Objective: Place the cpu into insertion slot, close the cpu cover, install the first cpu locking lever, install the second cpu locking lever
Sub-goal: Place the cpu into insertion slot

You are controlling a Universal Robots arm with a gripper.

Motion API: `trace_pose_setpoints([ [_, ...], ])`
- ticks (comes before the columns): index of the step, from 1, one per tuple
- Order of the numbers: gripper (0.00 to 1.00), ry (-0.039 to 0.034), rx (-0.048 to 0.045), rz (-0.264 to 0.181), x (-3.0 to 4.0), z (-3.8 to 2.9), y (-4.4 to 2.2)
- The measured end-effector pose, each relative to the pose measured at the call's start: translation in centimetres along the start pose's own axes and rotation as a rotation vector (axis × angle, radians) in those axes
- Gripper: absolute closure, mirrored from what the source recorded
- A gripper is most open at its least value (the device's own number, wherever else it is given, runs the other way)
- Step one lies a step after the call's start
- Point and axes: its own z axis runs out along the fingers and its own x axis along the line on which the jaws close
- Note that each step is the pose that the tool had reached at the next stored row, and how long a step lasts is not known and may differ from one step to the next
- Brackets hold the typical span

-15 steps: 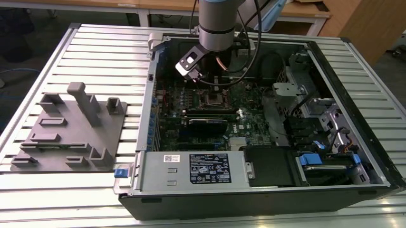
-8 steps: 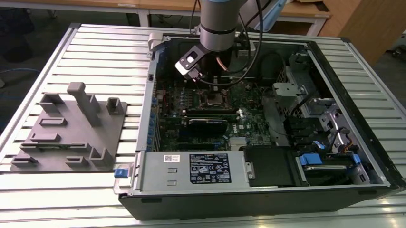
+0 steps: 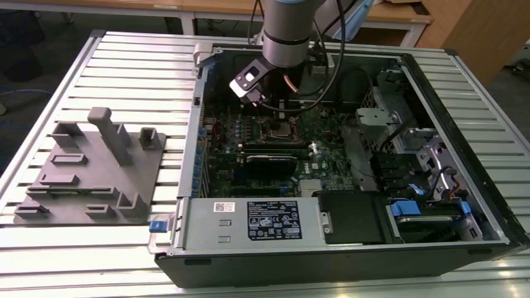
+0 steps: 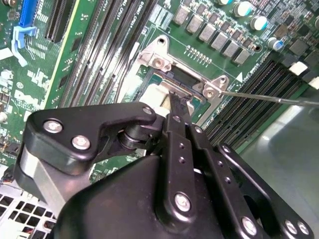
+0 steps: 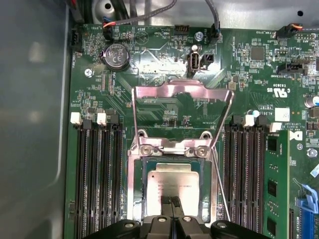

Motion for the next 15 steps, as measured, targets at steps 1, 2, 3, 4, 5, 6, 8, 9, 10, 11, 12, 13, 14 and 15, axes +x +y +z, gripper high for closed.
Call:
trace_pose_setpoints([
  [1, 0.90, -0.0001, 0.0023, 0.000, 0.00, 0.00, 0.16],
  [2, 0.90, -0.0002, 0.0047, 0.001, -0.01, 0.00, 0.34],
  [3, 0.90, -0.0002, 0.0069, 0.001, -0.01, 0.00, 0.54],
  [4, 0.90, -0.0003, 0.0090, 0.001, -0.01, 0.00, 0.74],
  [5, 0.90, -0.0004, 0.0109, 0.002, -0.01, 0.01, 0.94],
  [6, 0.90, -0.0007, 0.0125, 0.002, -0.01, 0.01, 1.13],
  [8, 0.90, -0.0015, 0.0131, 0.005, -0.02, 0.01, 1.24],
  [9, 0.90, -0.0014, 0.0131, 0.005, -0.02, 0.05, 1.24],
  [10, 0.90, -0.0012, 0.0130, 0.006, -0.01, 0.11, 1.24],
  [11, 0.90, -0.0014, 0.0131, 0.006, -0.01, 0.13, 1.24],
  [12, 0.90, -0.0015, 0.0132, 0.006, -0.02, 0.12, 1.24],
  [13, 0.90, -0.0016, 0.0133, 0.006, -0.02, 0.12, 1.24],
  [14, 0.90, -0.0016, 0.0133, 0.006, -0.02, 0.13, 1.24],
  [15, 0.90, -0.0012, 0.0130, 0.006, -0.01, 0.17, 1.24],
])
